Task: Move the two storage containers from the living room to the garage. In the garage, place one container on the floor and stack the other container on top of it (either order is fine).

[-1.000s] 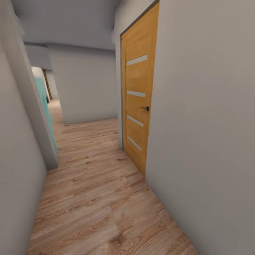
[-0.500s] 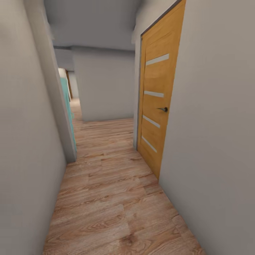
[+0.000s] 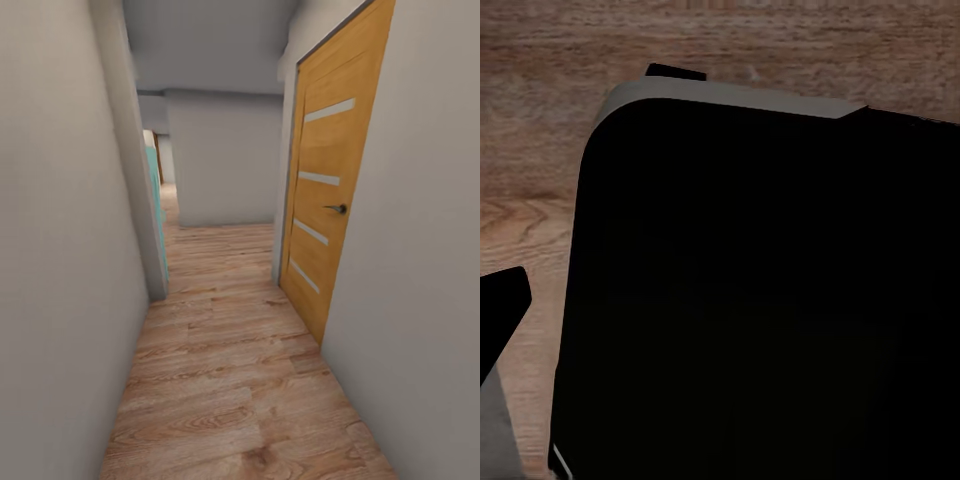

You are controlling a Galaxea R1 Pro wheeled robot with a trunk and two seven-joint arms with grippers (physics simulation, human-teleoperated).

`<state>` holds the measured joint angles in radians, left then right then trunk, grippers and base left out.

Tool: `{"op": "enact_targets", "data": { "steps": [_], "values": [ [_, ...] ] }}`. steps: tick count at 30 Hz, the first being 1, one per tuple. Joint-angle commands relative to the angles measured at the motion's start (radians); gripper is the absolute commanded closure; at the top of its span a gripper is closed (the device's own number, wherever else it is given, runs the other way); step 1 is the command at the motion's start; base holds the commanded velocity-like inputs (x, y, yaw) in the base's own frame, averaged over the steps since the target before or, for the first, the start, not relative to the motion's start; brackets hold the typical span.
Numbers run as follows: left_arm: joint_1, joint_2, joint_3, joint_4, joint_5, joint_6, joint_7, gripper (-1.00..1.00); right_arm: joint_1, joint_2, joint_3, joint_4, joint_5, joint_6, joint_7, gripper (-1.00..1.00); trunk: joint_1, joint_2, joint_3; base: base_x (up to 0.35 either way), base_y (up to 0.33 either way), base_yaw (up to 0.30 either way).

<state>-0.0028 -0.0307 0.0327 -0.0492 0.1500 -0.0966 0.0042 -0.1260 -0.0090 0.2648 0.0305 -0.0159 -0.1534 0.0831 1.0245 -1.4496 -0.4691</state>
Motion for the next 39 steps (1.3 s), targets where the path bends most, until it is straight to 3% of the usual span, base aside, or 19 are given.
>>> {"op": "enact_targets", "data": {
  "steps": [1, 20, 39],
  "values": [
    [0.0, 0.0, 0.003, 0.0, 0.006, -0.001, 0.0, -1.0, -0.001, -0.001, 0.002, 0.003, -0.002, -0.006, 0.003, -1.0, 0.0, 0.0, -0.001, 0.29, 0.0, 0.017],
    [0.0, 0.0, 0.002, 0.0, 0.006, 0.002, 0.002, -1.0, -0.001, -0.002, 0.004, 0.003, 0.002, -0.007, 0.005, -1.0, 0.0, 0.0, -0.001, 0.319, 0.0, 0.007],
    [0.0, 0.0, 0.003, 0.002, 0.006, 0.002, 0.005, -1.0, -0.001, -0.002, 0.002, 0.002, 0.001, -0.008, 0.004, -1.0, 0.0, 0.0, -0.001, 0.322, -0.008, 0.182]
  ]
}}
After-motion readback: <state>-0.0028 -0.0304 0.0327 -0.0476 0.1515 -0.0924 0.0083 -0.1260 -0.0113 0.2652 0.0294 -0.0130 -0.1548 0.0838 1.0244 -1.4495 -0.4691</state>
